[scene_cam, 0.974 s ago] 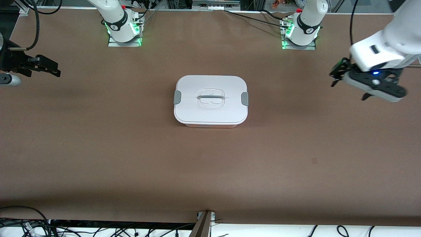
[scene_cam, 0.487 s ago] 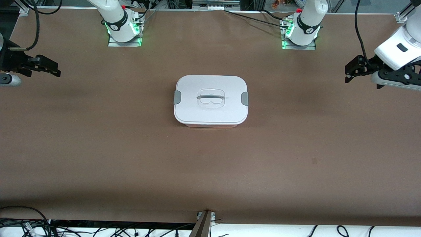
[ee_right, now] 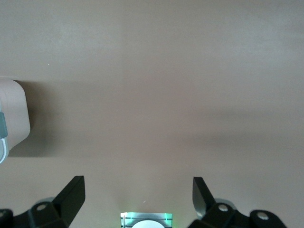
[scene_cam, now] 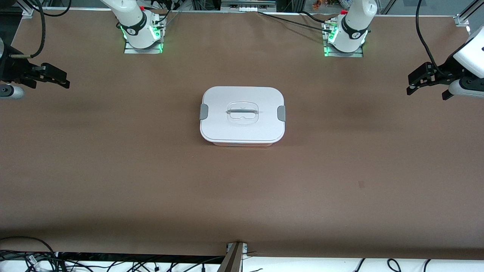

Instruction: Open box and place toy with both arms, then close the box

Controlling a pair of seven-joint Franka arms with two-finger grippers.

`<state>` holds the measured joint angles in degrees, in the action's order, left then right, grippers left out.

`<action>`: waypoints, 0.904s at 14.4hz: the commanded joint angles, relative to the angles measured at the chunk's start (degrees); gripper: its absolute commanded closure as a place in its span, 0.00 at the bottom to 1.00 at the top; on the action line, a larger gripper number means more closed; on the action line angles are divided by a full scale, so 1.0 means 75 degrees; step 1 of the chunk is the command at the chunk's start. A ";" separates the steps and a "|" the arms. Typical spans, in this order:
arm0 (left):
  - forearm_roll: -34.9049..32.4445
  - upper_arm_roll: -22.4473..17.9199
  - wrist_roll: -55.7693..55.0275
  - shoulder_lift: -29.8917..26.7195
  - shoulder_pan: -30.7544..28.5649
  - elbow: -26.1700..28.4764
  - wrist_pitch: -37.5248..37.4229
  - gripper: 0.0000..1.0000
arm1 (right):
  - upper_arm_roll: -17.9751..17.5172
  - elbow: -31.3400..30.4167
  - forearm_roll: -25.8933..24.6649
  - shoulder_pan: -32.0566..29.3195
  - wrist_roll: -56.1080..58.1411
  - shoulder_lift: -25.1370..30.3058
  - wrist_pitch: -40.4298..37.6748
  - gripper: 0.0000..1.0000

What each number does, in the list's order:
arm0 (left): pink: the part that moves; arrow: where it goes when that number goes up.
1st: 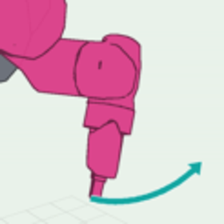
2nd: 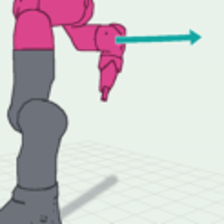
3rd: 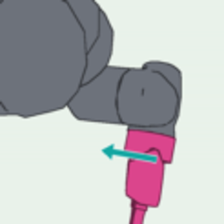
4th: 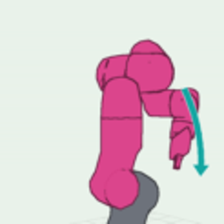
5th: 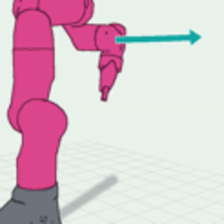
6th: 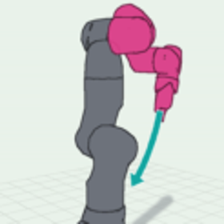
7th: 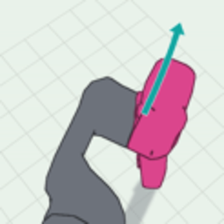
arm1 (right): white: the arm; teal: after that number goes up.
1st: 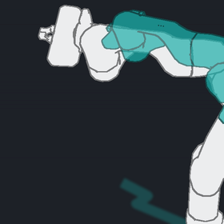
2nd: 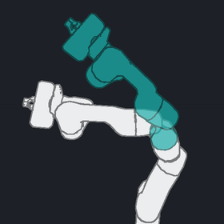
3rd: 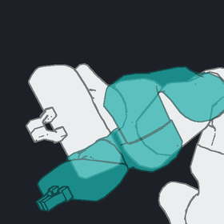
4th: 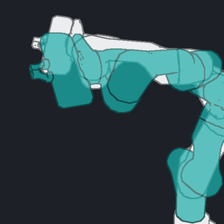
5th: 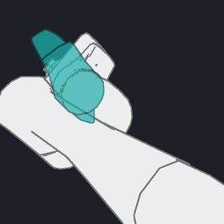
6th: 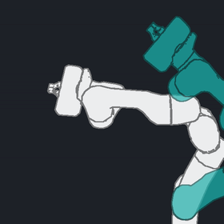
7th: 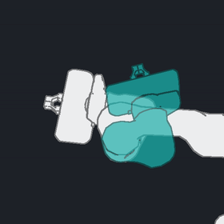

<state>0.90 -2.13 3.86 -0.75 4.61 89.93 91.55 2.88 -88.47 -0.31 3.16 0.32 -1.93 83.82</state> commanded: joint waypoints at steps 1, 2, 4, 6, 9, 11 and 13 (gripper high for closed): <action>-0.0118 0.0073 -0.0174 -0.0005 0.0006 -0.0096 0.0039 0.00 | 0.0014 0.0170 0.0042 0.0001 0.0051 -0.0082 -0.0020 0.00; -0.0282 0.0074 -0.0198 0.0006 0.0064 -0.0096 0.0051 0.00 | 0.0014 0.0194 0.0053 0.0001 0.0063 -0.0106 -0.0020 0.00; -0.0272 0.0109 -0.0163 0.0006 0.0099 -0.0154 0.0051 0.00 | 0.0014 0.0252 0.0065 0.0001 0.0063 -0.0141 -0.0020 0.00; -0.0296 0.0190 -0.0105 0.0147 0.0193 -0.0330 0.0016 0.00 | 0.0014 0.0346 0.0077 0.0001 0.0074 -0.0200 -0.0020 0.00; -0.0284 0.0203 -0.0116 0.0159 0.0170 -0.0330 0.0004 0.00 | 0.0014 0.0405 0.0077 0.0012 0.0074 -0.0235 -0.0020 0.00; -0.0249 0.0203 -0.0163 0.0170 0.0170 -0.0330 -0.0007 0.00 | 0.0014 0.0405 0.0053 0.0001 0.0086 -0.0235 -0.0020 0.00; -0.0249 0.0203 -0.0175 0.0159 0.0182 -0.0330 -0.0007 0.00 | 0.0014 0.0405 0.0053 0.0001 0.0074 -0.0235 -0.0020 0.00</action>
<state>0.16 -0.62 3.42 -0.31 5.64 89.31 92.14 2.88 -86.92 -0.31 3.16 0.32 -3.12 84.11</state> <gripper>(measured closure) 0.000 0.000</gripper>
